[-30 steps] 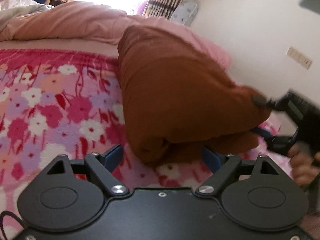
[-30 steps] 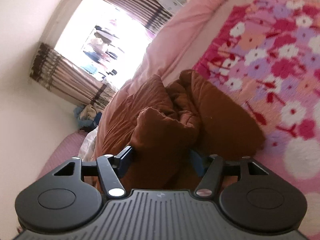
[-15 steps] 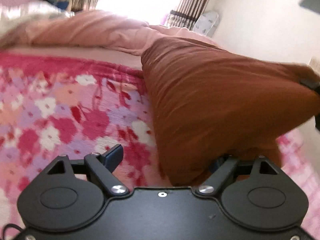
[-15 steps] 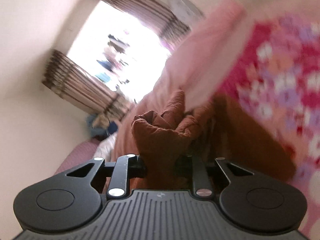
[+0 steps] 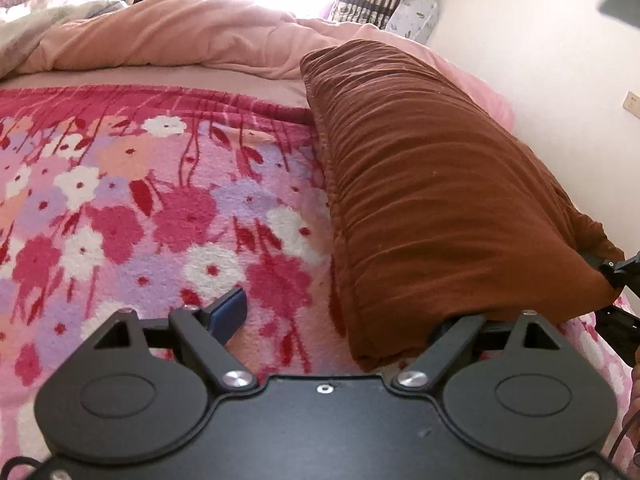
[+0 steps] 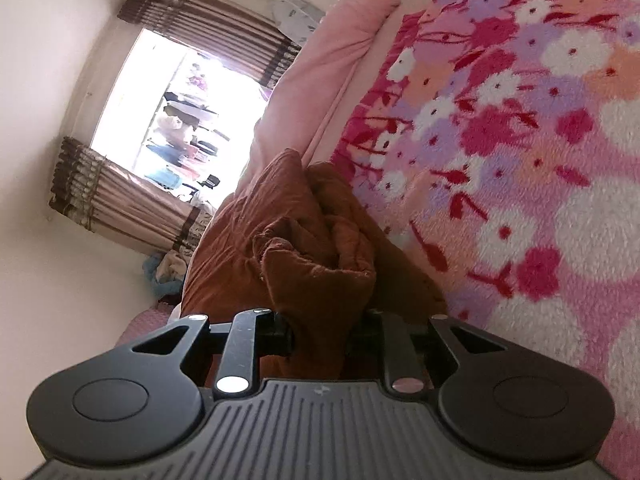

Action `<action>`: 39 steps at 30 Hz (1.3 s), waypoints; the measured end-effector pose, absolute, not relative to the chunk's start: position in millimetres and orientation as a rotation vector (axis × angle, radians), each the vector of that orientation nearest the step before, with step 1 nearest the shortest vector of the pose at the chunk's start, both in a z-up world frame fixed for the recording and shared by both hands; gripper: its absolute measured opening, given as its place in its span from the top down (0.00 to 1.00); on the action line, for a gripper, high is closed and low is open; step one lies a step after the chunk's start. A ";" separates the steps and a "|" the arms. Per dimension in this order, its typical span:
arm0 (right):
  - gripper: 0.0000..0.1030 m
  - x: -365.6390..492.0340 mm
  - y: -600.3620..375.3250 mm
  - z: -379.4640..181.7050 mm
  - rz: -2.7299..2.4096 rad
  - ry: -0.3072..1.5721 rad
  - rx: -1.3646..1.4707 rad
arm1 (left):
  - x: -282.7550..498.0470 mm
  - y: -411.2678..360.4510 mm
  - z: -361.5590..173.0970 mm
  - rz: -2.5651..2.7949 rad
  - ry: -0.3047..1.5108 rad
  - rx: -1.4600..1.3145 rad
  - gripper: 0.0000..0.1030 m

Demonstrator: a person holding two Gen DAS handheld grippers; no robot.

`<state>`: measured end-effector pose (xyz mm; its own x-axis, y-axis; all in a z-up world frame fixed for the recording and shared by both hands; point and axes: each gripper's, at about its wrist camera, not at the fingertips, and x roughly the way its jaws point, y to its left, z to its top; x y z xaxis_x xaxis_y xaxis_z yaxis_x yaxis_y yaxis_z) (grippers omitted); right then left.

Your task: Fold large clothes

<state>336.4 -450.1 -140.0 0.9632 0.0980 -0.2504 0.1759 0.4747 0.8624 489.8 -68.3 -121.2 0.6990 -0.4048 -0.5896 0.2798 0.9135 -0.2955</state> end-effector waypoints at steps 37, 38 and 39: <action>0.88 344.5 -412.2 -87.4 -0.090 0.409 0.603 | 503.7 -98.7 -79.2 -0.549 0.718 -0.203 0.09; 0.88 345.2 -411.2 -84.1 -0.084 0.416 0.598 | 506.7 -94.4 -74.5 -0.558 0.722 -0.208 0.09; 0.86 345.7 -411.5 -77.8 -0.073 0.426 0.591 | 510.8 -90.5 -67.9 -0.567 0.718 -0.215 0.09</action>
